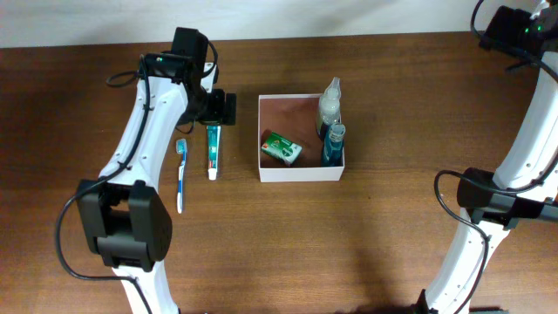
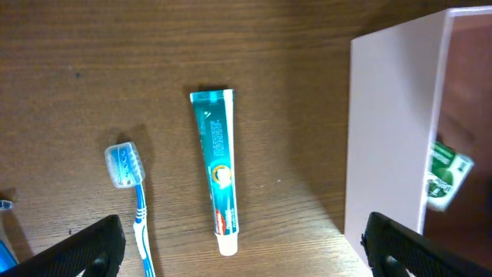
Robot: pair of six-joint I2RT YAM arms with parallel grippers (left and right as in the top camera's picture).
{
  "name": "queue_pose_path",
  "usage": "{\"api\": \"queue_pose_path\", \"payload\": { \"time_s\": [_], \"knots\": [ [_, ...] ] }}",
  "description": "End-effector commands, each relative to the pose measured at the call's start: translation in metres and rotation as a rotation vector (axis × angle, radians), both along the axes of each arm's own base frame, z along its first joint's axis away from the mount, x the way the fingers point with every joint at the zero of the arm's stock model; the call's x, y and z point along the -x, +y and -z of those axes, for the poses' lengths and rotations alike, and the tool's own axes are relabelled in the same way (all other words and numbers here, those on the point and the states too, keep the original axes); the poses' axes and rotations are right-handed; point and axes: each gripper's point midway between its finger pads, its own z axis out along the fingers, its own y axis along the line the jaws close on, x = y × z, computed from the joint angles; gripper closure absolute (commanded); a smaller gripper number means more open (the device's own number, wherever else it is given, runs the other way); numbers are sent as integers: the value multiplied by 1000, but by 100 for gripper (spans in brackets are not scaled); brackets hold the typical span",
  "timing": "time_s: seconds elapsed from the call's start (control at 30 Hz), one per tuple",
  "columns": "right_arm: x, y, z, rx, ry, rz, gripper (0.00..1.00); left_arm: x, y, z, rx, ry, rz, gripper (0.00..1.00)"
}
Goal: Pack container
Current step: 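Lower the left gripper and close it on the toothpaste tube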
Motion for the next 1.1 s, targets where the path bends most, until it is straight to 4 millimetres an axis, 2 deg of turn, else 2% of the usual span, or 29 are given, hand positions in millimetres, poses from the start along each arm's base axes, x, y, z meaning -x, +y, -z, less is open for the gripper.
{"api": "queue_pose_path", "payload": {
  "time_s": [0.0, 0.23, 0.5, 0.73, 1.07],
  "knots": [
    [0, 0, 4, 4, 16, 5, 2, 1, 5, 24, -17, 70, -31, 1],
    [0, 0, 4, 4, 16, 4, 2, 16, 7, 53, -39, 187, -33, 1],
    [0, 0, 4, 4, 16, 5, 2, 18, 8, 72, -47, 226, -33, 1],
    [0, 0, 4, 4, 16, 5, 2, 24, 9, 102, -60, 300, -33, 1],
    [0, 0, 4, 4, 16, 5, 2, 24, 9, 109, -62, 309, -32, 1]
  ]
}}
